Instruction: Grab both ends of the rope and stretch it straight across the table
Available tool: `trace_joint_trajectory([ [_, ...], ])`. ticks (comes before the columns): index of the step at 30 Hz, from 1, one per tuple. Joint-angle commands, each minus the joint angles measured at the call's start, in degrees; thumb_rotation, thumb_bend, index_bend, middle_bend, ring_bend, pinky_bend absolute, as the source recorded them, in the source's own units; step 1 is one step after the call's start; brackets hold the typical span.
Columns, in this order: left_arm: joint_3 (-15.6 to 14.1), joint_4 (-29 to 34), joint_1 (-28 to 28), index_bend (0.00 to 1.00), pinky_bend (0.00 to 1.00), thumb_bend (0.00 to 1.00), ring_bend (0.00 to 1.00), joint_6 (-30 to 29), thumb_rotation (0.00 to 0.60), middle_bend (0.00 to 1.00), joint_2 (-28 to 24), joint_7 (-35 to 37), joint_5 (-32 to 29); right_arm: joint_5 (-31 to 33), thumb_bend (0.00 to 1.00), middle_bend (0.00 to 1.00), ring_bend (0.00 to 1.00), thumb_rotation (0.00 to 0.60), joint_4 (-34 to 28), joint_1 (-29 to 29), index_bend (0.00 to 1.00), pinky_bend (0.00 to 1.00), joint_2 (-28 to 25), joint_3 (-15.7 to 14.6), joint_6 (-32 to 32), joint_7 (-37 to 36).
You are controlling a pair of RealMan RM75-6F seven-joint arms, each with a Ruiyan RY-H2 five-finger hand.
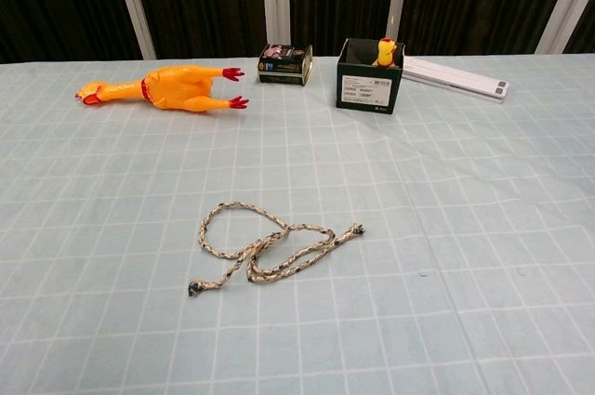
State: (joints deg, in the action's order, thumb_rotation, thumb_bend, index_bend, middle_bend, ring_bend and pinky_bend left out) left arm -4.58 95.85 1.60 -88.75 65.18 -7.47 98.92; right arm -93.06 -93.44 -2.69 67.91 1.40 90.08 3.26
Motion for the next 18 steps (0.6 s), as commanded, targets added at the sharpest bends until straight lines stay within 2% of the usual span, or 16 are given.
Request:
trace_joint_trajectory([
  [1, 0.0, 0.0, 0.0, 0.02, 0.0, 0.03, 0.0, 0.1, 0.6, 0.0, 0.0, 0.1, -0.1, -0.1, 0.31, 0.0, 0.0, 0.6, -0.1, -0.1, 0.0, 0.0, 0.0, -0.1, -0.2, -0.1],
  [18, -0.2, 0.2, -0.3, 0.01, 0.0, 0.03, 0.0, -0.2, 0.6, 0.0, -0.5, 0.9, -0.4, -2.3, 0.31, 0.0, 0.0, 0.6, -0.6, -0.9, 0.0, 0.0, -0.2, -1.7, -2.3, 0.2],
])
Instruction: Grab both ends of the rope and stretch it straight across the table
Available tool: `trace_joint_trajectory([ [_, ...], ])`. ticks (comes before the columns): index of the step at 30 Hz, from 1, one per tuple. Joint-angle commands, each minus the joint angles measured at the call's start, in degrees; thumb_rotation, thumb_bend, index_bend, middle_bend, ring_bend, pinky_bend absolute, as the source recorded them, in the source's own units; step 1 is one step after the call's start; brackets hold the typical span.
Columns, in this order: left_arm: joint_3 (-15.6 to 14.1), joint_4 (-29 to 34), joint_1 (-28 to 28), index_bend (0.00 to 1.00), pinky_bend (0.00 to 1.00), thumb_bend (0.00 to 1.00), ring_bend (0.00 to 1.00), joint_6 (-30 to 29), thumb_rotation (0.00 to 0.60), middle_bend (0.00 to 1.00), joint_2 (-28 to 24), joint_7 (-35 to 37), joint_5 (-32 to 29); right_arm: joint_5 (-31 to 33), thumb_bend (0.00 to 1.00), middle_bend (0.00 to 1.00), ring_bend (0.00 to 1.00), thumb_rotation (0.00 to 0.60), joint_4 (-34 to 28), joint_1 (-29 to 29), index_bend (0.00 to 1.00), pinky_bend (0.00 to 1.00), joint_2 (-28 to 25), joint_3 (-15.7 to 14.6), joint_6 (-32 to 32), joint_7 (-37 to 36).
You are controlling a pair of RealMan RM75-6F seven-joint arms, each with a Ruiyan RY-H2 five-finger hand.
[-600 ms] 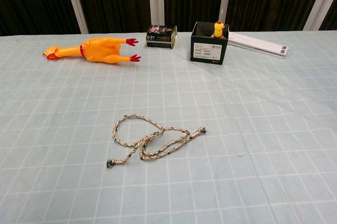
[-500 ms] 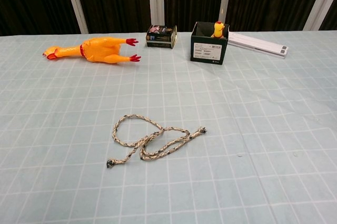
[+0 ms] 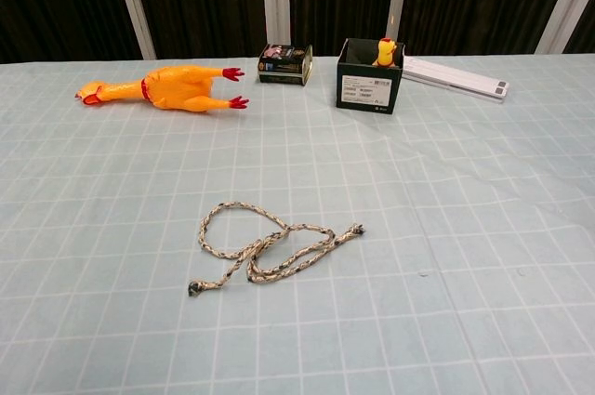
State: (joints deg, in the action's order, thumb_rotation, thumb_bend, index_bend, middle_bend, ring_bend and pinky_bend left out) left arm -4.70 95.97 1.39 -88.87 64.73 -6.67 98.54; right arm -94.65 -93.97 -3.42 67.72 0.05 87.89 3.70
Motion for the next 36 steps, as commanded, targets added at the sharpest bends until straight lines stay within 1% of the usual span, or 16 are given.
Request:
trace_joint_trajectory([
  [1, -0.1, 0.1, -0.1, 0.01, 0.0, 0.03, 0.0, -0.1, 0.6, 0.0, -0.1, 0.1, 0.0, -1.0, 0.31, 0.0, 0.0, 0.6, -0.1, -0.3, 0.0, 0.0, -0.1, -0.5, -0.3, -0.3],
  [6, -0.1, 0.4, 0.0, 0.01, 0.0, 0.03, 0.0, 0.3, 0.6, 0.0, -0.1, 0.0, -0.3, -2.3, 0.31, 0.0, 0.0, 0.6, -0.9, -1.0, 0.0, 0.0, -0.5, -1.0, -1.1, -1.4],
  [9, 0.0, 0.4, 0.1, 0.01, 0.0, 0.03, 0.0, 0.6, 0.6, 0.0, 0.0, -0.1, -0.6, -3.2, 0.31, 0.0, 0.0, 0.6, -2.1, -2.1, 0.0, 0.0, -1.2, -1.2, -2.2, -3.7],
  [11, 0.0, 0.5, 0.1, 0.01, 0.0, 0.03, 0.0, 0.7, 0.6, 0.0, 0.0, -0.1, -0.7, -3.6, 0.31, 0.02, 0.0, 0.6, -2.7, -2.9, 0.0, 0.0, -1.5, -1.2, -3.1, -5.0],
  [13, 0.1, 0.5, 0.1, 0.01, 0.0, 0.03, 0.0, 0.5, 0.6, 0.0, -0.1, 0.1, -0.7, -4.1, 0.31, 0.06, 0.0, 0.6, -3.1, -4.2, 0.05, 0.0, -1.8, -0.9, -4.3, -6.2],
  [16, 0.2, 0.5, 0.1, 0.01, 0.0, 0.03, 0.0, 0.4, 0.6, 0.0, 0.0, 0.2, -0.7, -3.8, 0.31, 0.13, 0.0, 0.6, -4.8, -7.3, 0.14, 0.0, -1.8, 0.3, -8.3, -6.4],
  [21, 0.2, 0.6, 0.1, 0.01, 0.0, 0.03, 0.0, 0.7, 0.6, 0.0, 0.1, 0.0, -1.0, -2.0, 0.31, 0.15, 0.0, 0.6, -7.2, -12.9, 0.22, 0.0, -0.8, 2.6, -15.6, -5.7],
  [24, 0.4, 0.6, 0.2, 0.01, 0.0, 0.03, 0.0, 0.7, 0.6, 0.0, 0.1, 0.0, -1.1, -1.1, 0.31, 0.18, 0.0, 0.6, -6.9, -16.4, 0.26, 0.0, 1.1, 4.3, -19.3, -4.9],
  [29, 0.6, 0.5, 0.3, 0.01, 0.0, 0.03, 0.0, 1.0, 0.6, 0.0, 0.2, 0.1, -1.5, 2.4, 0.31, 0.2, 0.01, 0.6, -5.3, -21.8, 0.31, 0.0, 5.2, 6.9, -25.6, -4.1],
  [34, 0.7, 0.6, 0.5, 0.01, 0.0, 0.03, 0.0, 1.5, 0.6, 0.0, 0.4, -0.2, -1.9, 5.7, 0.31, 0.21, 0.01, 0.6, -3.0, -25.2, 0.36, 0.0, 10.2, 8.3, -29.0, -3.1],
  [36, 0.7, 0.7, 0.6, 0.01, 0.0, 0.03, 0.0, 1.8, 0.6, 0.0, 0.5, -0.3, -2.0, 7.0, 0.31, 0.21, 0.01, 0.6, -1.5, -26.3, 0.37, 0.0, 12.5, 8.5, -30.2, -2.4],
])
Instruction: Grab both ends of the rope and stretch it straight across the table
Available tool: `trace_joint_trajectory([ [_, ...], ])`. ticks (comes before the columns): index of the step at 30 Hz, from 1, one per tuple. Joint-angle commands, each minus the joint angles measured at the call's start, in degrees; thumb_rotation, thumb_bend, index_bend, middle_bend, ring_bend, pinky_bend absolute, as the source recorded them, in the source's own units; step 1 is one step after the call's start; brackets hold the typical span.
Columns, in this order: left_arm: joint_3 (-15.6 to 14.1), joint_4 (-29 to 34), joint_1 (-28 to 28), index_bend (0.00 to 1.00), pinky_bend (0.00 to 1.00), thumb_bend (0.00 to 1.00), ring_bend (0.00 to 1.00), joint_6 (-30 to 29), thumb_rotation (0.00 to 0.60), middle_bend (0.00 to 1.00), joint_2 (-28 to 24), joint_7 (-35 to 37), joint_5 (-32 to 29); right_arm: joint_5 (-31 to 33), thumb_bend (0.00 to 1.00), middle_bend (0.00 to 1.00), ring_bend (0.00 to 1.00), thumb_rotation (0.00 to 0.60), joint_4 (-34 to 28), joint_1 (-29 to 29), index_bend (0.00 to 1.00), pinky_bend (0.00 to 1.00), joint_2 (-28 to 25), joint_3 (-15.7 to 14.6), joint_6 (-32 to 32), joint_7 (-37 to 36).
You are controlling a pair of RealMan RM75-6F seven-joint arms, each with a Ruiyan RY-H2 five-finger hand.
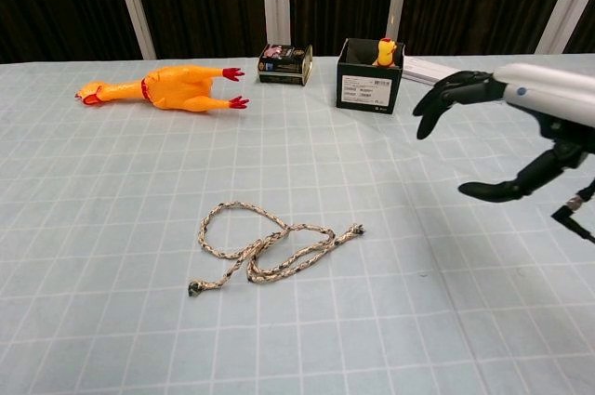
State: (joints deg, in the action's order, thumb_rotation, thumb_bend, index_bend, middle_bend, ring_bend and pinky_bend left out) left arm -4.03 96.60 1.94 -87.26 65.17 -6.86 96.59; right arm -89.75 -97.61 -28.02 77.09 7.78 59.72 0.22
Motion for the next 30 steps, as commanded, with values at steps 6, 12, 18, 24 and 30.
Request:
trace_joint_trajectory([
  [6, 0.0, 0.2, 0.3, 0.01, 0.0, 0.03, 0.0, 0.7, 0.6, 0.0, 0.1, 0.0, -0.4, 5.0, 0.31, 0.21, 0.01, 0.6, 6.6, -4.1, 0.38, 0.0, 9.2, 0.7, -4.1, 3.0],
  [12, 0.1, 0.1, 0.5, 0.01, 0.0, 0.03, 0.0, 1.0, 0.6, 0.0, 0.0, 0.6, -0.6, 6.9, 0.33, 0.22, 0.01, 0.6, 10.5, -5.6, 0.42, 0.0, 13.4, 0.8, -4.9, 3.7],
  [18, 0.0, 0.1, 0.7, 0.01, 0.0, 0.03, 0.0, 1.4, 0.6, 0.0, 0.0, 1.0, -0.8, 8.6, 0.34, 0.22, 0.01, 0.6, 13.9, -6.7, 0.45, 0.0, 16.6, 0.5, -5.8, 4.0],
  [24, 0.1, 0.1, 0.9, 0.01, 0.0, 0.03, 0.0, 1.7, 0.6, 0.0, 0.0, 1.3, -1.1, 9.4, 0.35, 0.22, 0.01, 0.6, 16.4, -7.3, 0.47, 0.0, 18.7, 0.0, -6.1, 3.9],
  [30, 0.2, 0.2, 1.1, 0.01, 0.0, 0.03, 0.0, 2.1, 0.6, 0.0, 0.0, 1.3, -1.6, 9.9, 0.38, 0.22, 0.01, 0.6, 18.6, -7.9, 0.48, 0.0, 20.8, -0.3, -6.0, 3.7],
])
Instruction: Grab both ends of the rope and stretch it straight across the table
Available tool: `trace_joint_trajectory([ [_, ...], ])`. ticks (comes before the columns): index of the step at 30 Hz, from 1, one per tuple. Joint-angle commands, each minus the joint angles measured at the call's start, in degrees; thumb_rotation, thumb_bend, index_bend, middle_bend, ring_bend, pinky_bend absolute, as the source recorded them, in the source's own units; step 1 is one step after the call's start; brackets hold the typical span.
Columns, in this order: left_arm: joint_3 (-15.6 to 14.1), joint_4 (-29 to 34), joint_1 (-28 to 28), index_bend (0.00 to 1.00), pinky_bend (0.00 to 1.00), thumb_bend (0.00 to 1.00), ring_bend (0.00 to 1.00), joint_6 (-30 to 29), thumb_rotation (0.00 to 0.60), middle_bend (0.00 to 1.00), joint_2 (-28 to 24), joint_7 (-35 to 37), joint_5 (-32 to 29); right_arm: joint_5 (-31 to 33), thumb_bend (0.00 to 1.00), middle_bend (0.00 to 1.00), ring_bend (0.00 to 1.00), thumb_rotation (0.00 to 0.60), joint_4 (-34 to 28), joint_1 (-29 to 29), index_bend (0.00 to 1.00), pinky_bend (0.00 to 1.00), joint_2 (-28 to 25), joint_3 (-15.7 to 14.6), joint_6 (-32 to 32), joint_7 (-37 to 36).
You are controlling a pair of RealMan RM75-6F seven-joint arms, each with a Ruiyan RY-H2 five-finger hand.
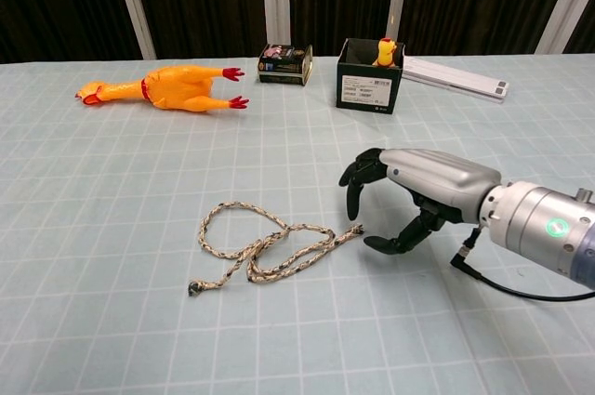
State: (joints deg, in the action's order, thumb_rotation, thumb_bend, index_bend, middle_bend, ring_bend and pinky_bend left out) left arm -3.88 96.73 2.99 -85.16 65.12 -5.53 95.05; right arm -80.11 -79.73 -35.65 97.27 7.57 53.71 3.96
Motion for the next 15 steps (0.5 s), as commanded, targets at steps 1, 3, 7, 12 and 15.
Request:
trace_joint_trajectory([
  [1, 0.0, 0.0, 0.0, 0.01, 0.0, 0.03, 0.0, 0.0, 0.6, 0.0, 0.0, 0.0, -0.1, 0.4, 0.38, 0.22, 0.01, 0.6, 1.0, -0.4, 0.48, 0.0, 1.0, 0.0, 0.0, -0.1],
  [3, 0.1, 0.0, 0.0, 0.01, 0.0, 0.03, 0.0, 0.0, 0.6, 0.0, 0.0, 0.1, -0.2, 0.6, 0.38, 0.22, 0.01, 0.6, 1.5, -0.6, 0.48, 0.0, 1.6, 0.3, 0.2, -0.3],
  [7, 0.1, 0.1, 0.1, 0.01, 0.0, 0.03, 0.0, 0.1, 0.6, 0.0, 0.0, 0.0, -0.4, 0.8, 0.38, 0.22, 0.01, 0.6, 2.2, -1.1, 0.48, 0.0, 2.2, 0.6, 0.3, -0.2],
  [12, 0.2, 0.1, 0.1, 0.02, 0.0, 0.03, 0.0, 0.1, 0.6, 0.0, 0.0, 0.1, -0.5, 1.4, 0.38, 0.22, 0.01, 0.6, 3.2, -1.7, 0.48, 0.0, 2.8, 0.7, -0.1, -0.1],
  [15, 0.3, -0.1, 0.2, 0.02, 0.0, 0.03, 0.0, 0.2, 0.6, 0.0, 0.1, -0.2, -0.6, 1.7, 0.38, 0.22, 0.01, 0.6, 4.0, -2.0, 0.48, 0.0, 3.0, 0.5, -0.7, 0.0],
])
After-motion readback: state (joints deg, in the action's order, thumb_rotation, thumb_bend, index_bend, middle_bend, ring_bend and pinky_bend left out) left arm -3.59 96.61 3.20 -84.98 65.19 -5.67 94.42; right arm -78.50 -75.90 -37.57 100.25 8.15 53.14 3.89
